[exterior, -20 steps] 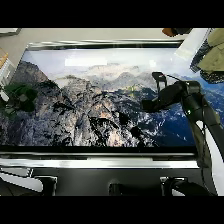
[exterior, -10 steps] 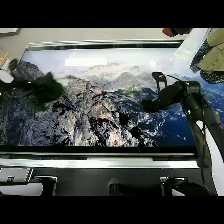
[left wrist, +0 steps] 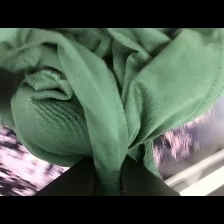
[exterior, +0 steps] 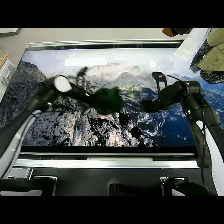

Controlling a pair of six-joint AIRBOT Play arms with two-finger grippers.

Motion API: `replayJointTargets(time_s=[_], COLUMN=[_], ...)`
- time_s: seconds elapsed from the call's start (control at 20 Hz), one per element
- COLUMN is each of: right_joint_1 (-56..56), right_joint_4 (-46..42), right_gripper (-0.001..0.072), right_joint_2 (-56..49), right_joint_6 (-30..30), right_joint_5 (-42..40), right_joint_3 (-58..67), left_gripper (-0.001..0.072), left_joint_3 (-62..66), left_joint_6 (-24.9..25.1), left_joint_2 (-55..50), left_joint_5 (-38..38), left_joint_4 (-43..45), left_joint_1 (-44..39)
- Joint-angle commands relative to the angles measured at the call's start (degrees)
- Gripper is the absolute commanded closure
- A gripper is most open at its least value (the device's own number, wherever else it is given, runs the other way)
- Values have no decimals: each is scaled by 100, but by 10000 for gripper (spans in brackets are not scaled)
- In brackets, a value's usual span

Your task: Fold the clothes and pants, and hang the long-sleeved shirts on hangers.

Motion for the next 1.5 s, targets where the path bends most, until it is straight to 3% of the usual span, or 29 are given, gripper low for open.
replayJointTargets(time_s=[0.0, 0.05, 0.1, 0.4, 0.65, 0.95, 1.1, 1.15, 1.2, 1.35, 1.45], right_joint_1=[7, 7, 7, 7, 7, 7, -4, -35, -149, -1086, -1821], right_joint_4=[0, 0, 0, 0, 7, 118, 249, 275, 350, 852, 1779], right_gripper=[597, 598, 598, 598, 598, 597, 596, 560, 469, 369, 355], right_joint_2=[4, 4, 4, 4, 2, 4, 4, 7, 13, 26, 20], right_joint_6=[0, 0, 0, 0, 7, 695, 1056, 1027, 960, 382, -190], right_joint_5=[0, 0, 0, 4, 527, 968, 664, 498, 310, -151, -153], right_joint_3=[4, 4, 4, 4, 4, 4, 83, 157, 214, 83, -522], left_gripper=[357, 191, 166, 170, 171, 172, 172, 171, 171, 171, 171], left_joint_3=[-28, -22, -24, -24, -24, -24, -24, -26, -31, -114, -232], left_joint_6=[-306, -372, -372, -297, 105, 105, 103, 103, 103, 289, 407], left_joint_2=[-243, -219, -144, 898, 1403, 1379, 1377, 1377, 1377, 1375, 1375], left_joint_5=[-114, -212, -352, -1513, -1862, -1858, -1847, -1888, -1904, -1801, -1637], left_joint_4=[2, 68, 111, 1351, 1397, 1399, 1397, 1399, 1399, 1399, 1394], left_joint_1=[-573, -509, -367, 1357, 2684, 3126, 3119, 3119, 3123, 3128, 3128])
